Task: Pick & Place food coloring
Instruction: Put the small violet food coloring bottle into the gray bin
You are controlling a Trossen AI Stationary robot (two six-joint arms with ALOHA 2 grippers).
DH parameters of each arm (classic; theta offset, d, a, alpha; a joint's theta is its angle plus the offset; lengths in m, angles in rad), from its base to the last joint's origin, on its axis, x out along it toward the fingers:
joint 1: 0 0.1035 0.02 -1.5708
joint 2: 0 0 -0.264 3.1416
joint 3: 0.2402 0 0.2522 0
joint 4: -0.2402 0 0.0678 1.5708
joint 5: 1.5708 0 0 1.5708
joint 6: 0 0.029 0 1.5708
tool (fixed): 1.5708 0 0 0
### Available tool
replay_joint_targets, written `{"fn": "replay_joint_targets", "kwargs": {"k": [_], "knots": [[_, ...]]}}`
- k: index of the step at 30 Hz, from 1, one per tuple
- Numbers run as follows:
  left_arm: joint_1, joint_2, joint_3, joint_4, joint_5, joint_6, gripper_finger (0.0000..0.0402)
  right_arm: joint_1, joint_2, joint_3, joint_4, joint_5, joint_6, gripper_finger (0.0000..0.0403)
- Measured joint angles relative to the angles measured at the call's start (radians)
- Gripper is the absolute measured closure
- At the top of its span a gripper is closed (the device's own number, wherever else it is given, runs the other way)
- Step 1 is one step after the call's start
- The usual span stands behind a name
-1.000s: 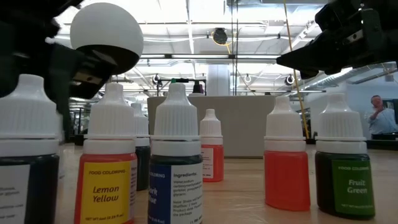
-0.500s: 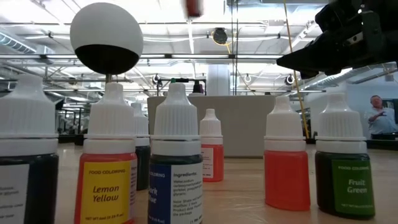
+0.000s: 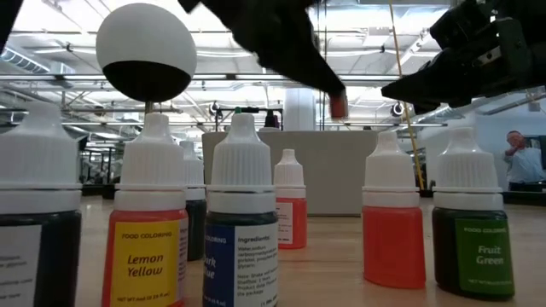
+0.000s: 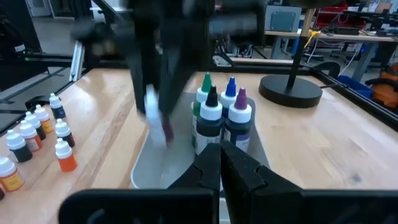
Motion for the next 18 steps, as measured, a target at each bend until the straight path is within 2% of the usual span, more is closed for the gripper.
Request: {"fn": "replay_joint_targets", "kwargs": {"k": [2,10,18], "knots": [[0.014,0.045,0.04,0.012,0.019,-0.01,0.0342,0.0,0.0,0.0,-0.007,0.0,0.007,0.0401],[0.031,0.155,0.182,-0.124,0.01,-0.039,0.0342,0.0,0.0,-0.001,-0.014,0.0,0.01,0.0401],[0.044,0.196,0.204,-0.123,-0.031,-0.071,0.0342,0.0,0.0,-0.001,-0.001,0.001,-0.018,0.0401]]}}
